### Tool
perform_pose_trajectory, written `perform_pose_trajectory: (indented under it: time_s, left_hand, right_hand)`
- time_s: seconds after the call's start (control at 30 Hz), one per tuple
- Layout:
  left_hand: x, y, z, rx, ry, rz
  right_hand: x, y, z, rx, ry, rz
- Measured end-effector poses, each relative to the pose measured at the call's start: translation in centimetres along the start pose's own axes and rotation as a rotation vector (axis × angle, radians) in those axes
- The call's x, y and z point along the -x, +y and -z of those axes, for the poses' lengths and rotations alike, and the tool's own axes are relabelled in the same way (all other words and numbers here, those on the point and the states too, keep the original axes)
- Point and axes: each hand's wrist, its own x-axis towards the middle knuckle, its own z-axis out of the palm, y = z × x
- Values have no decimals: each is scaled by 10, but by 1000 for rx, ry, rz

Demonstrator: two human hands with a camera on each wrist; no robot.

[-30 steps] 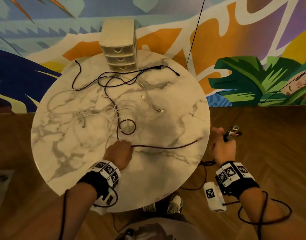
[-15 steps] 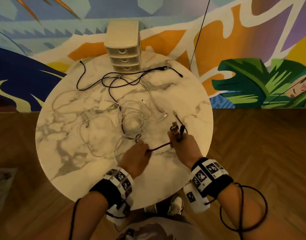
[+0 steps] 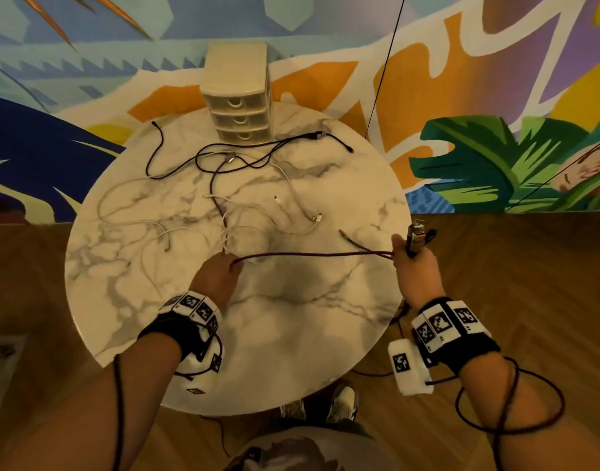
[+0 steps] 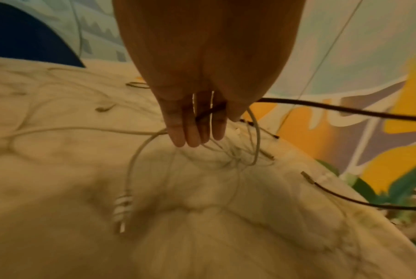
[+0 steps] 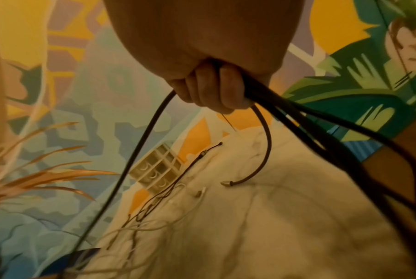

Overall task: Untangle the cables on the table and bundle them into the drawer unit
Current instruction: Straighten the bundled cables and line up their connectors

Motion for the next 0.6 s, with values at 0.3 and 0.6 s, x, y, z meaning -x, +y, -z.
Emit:
perform_pose_trajectory:
  time_s: [0.3,0.6]
  left_hand:
    - [47,65,8,-418,38,-209]
    - [45,29,-37,-20,-127,-182]
  right_hand:
    - [42,-32,-34,191,-108,503]
    - [47,-23,-62,466,-513,270]
